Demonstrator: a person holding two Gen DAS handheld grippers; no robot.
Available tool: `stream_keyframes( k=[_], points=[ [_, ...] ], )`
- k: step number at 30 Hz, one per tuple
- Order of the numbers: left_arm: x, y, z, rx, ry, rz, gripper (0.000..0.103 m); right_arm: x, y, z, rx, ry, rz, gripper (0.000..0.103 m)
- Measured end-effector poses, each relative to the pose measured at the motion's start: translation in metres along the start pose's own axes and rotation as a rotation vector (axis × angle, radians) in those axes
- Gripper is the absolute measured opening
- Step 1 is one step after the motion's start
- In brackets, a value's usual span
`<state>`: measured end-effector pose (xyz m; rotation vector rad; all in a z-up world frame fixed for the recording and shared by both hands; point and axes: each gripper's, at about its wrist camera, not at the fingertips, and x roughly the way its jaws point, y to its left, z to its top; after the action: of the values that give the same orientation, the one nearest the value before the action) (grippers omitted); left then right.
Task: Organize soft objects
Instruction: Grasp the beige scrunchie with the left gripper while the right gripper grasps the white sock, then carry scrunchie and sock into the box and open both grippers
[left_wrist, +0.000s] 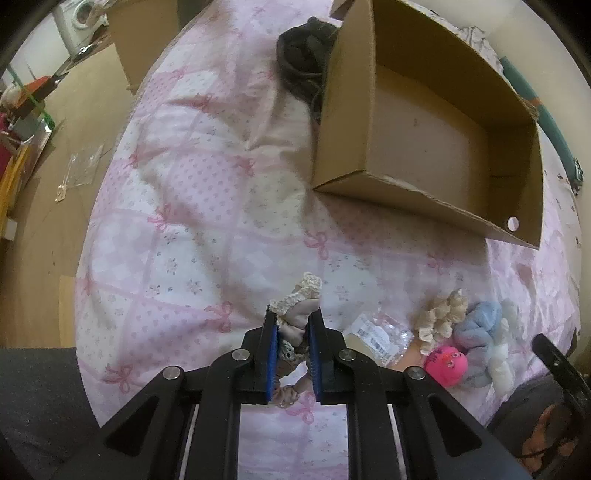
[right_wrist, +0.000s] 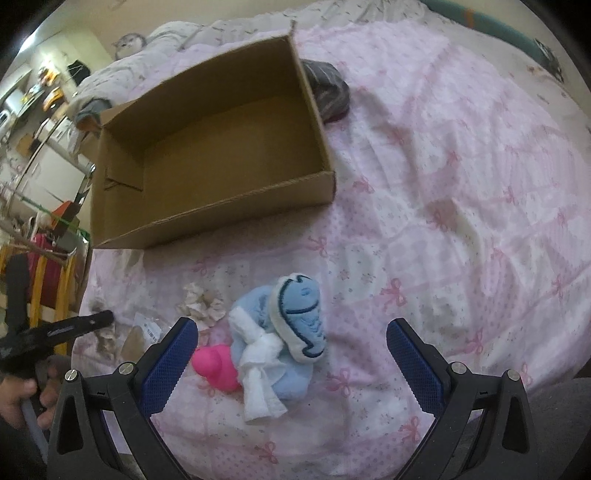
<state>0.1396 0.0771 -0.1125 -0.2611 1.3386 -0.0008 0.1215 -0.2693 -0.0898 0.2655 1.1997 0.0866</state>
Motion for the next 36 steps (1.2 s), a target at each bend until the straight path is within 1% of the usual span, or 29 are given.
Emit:
stream_keyframes(
  k=[1, 3, 4, 5, 6, 8, 9, 10, 11, 12, 14, 15, 16, 18, 19, 20, 23, 25, 29, 33, 36],
  points=[
    [0.002, 0.001, 0.004, 0.003, 0.002, -0.001, 0.013, 0.003, -0.002, 0.0, 0.013, 0.02, 0.004, 0.103],
    [0.001, 0.005, 0.002, 0.012, 0.002, 0.0, 0.013, 0.012, -0.002, -0.002, 0.021, 0.072, 0.012, 0.103],
    [0.005, 0.0, 0.001, 0.018, -0.001, 0.004, 0.013, 0.017, 0.001, -0.004, 0.012, 0.101, 0.017, 0.103],
    [0.007, -0.007, 0.001, 0.023, -0.005, 0.01, 0.013, 0.023, 0.004, -0.006, -0.002, 0.123, 0.02, 0.101],
    [0.008, -0.009, 0.001, 0.028, -0.015, 0.016, 0.013, 0.028, 0.008, -0.007, -0.017, 0.142, 0.013, 0.095],
    [0.01, -0.011, 0.001, 0.032, -0.024, 0.031, 0.013, 0.036, 0.014, -0.007, -0.03, 0.145, -0.013, 0.094],
    [0.011, -0.011, 0.0, 0.03, -0.025, 0.03, 0.013, 0.038, 0.015, -0.007, -0.031, 0.138, -0.025, 0.092],
    [0.012, -0.01, -0.001, 0.029, -0.025, 0.029, 0.013, 0.039, 0.017, -0.008, -0.031, 0.138, -0.043, 0.087],
    [0.012, -0.009, -0.002, 0.031, -0.025, 0.031, 0.013, 0.039, 0.018, -0.009, -0.025, 0.152, -0.05, 0.087],
    [0.012, -0.01, -0.002, 0.033, -0.026, 0.033, 0.013, 0.039, 0.019, -0.012, -0.023, 0.164, -0.039, 0.086],
    [0.012, -0.01, -0.002, 0.034, -0.027, 0.032, 0.013, 0.035, 0.024, -0.019, -0.046, 0.163, -0.038, 0.082],
    [0.012, -0.011, -0.002, 0.034, -0.026, 0.03, 0.013, 0.032, 0.027, -0.022, -0.06, 0.15, -0.054, 0.071],
    [0.013, -0.011, -0.003, 0.035, -0.026, 0.027, 0.013, 0.031, 0.028, -0.024, -0.07, 0.142, -0.062, 0.05],
    [0.011, -0.013, -0.004, 0.042, -0.025, 0.027, 0.013, 0.031, 0.03, -0.024, -0.078, 0.147, -0.041, 0.025],
    [0.01, -0.014, -0.004, 0.044, -0.029, 0.029, 0.013, 0.03, 0.029, -0.024, -0.077, 0.149, -0.034, 0.018],
    [0.009, -0.015, -0.005, 0.048, -0.036, 0.032, 0.013, 0.029, 0.029, -0.025, -0.073, 0.142, -0.023, 0.014],
    [0.003, -0.017, -0.005, 0.053, -0.053, 0.038, 0.013, 0.015, 0.029, -0.023, -0.08, 0.118, 0.007, 0.011],
    [-0.006, -0.017, -0.005, 0.042, -0.063, 0.021, 0.013, 0.0, 0.033, -0.021, -0.087, 0.082, 0.055, 0.011],
    [-0.035, -0.031, 0.003, 0.076, -0.132, -0.006, 0.013, -0.033, 0.033, -0.01, -0.092, 0.01, 0.135, 0.011],
    [-0.064, -0.059, 0.028, 0.125, -0.203, -0.035, 0.013, -0.043, 0.041, 0.013, -0.106, -0.047, 0.177, 0.011],
    [-0.076, -0.084, 0.052, 0.176, -0.241, -0.043, 0.013, -0.044, 0.048, 0.034, -0.119, -0.082, 0.182, 0.011]
  ],
)
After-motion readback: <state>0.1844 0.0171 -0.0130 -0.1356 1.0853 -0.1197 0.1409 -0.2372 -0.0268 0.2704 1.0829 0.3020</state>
